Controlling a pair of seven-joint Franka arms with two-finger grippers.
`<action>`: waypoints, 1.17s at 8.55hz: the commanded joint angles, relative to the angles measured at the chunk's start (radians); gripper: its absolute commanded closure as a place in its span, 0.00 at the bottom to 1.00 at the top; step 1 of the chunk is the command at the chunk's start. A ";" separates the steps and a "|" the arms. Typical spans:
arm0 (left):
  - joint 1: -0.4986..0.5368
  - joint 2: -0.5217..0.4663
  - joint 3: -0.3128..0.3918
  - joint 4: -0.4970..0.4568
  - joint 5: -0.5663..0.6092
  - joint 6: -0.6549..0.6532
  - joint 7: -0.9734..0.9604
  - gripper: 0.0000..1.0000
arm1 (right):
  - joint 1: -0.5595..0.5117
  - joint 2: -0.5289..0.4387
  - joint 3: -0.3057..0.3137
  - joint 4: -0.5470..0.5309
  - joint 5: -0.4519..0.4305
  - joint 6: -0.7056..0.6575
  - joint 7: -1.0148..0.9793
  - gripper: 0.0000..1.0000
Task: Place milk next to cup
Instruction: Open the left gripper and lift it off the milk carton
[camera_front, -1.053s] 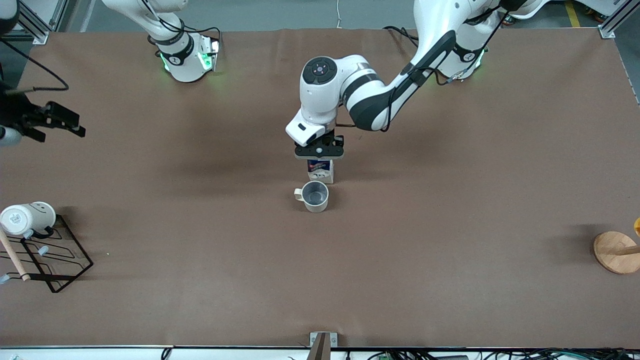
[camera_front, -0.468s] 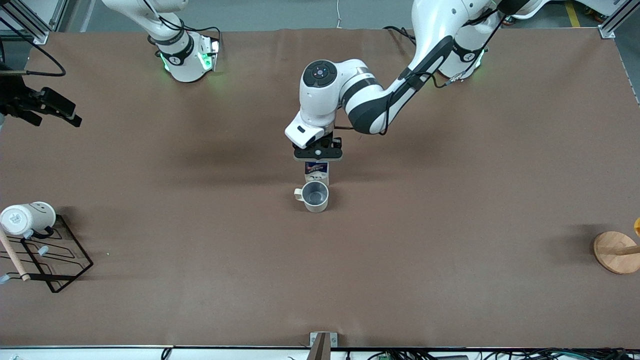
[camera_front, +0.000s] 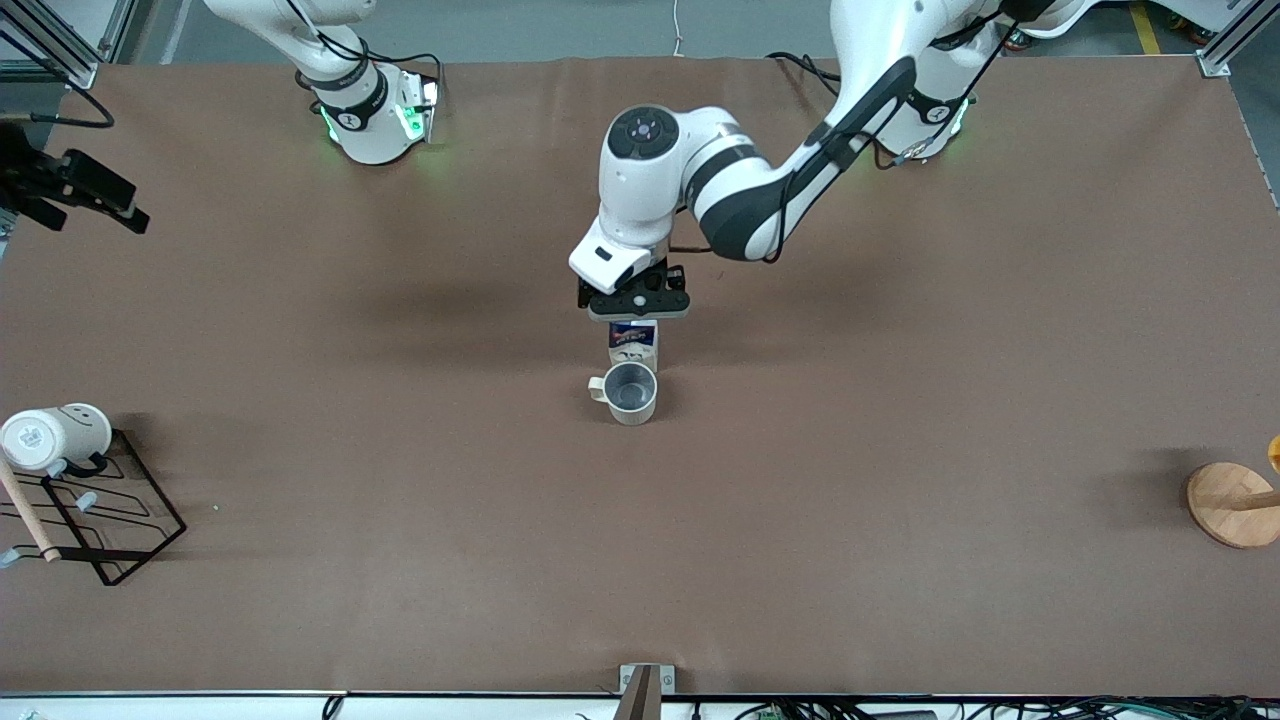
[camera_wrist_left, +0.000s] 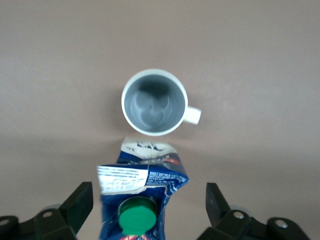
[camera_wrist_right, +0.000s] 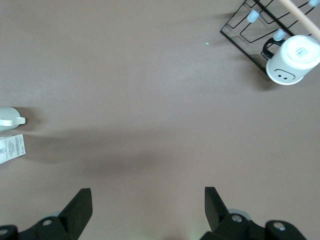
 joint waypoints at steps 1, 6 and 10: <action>0.080 -0.173 0.008 -0.025 0.005 -0.062 -0.021 0.00 | -0.007 -0.006 0.005 0.009 -0.028 -0.017 -0.041 0.01; 0.415 -0.341 0.005 -0.028 -0.082 -0.214 0.054 0.00 | -0.006 -0.006 0.005 0.009 -0.029 -0.018 -0.041 0.01; 0.353 -0.485 0.369 -0.030 -0.334 -0.426 0.825 0.00 | -0.012 -0.006 0.002 0.007 -0.030 -0.017 -0.043 0.01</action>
